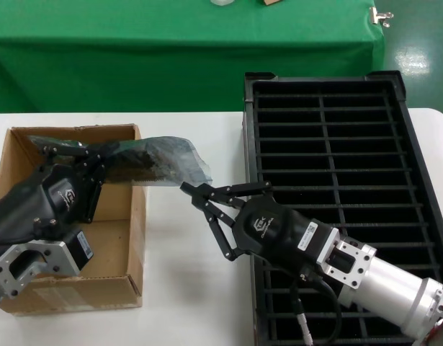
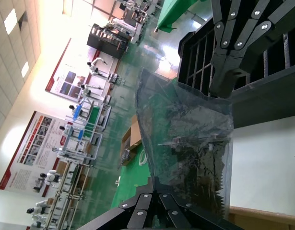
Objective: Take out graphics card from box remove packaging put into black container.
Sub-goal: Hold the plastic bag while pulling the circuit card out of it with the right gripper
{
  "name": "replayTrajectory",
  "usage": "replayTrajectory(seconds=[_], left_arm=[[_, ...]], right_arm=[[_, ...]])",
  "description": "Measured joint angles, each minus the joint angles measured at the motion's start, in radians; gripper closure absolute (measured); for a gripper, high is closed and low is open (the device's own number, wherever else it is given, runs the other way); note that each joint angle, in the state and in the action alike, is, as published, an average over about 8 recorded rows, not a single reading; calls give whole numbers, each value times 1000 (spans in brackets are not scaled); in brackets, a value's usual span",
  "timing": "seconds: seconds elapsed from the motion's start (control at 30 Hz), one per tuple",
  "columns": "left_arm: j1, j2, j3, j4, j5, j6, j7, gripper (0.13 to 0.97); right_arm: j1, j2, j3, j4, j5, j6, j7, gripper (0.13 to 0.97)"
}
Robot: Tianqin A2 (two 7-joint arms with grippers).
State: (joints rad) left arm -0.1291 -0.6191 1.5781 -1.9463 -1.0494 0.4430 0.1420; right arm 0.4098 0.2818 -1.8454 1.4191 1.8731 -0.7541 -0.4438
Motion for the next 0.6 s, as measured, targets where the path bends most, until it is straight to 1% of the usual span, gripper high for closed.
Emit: replayTrajectory(seconds=[0.37, 0.6], left_arm=[[0, 0, 0, 0, 0, 0, 0, 958], [0, 0, 0, 0, 0, 0, 0, 958]], right_arm=[[72, 14, 0, -54, 5, -41, -16, 959], [85, 41, 21, -63, 13, -48, -11, 960]])
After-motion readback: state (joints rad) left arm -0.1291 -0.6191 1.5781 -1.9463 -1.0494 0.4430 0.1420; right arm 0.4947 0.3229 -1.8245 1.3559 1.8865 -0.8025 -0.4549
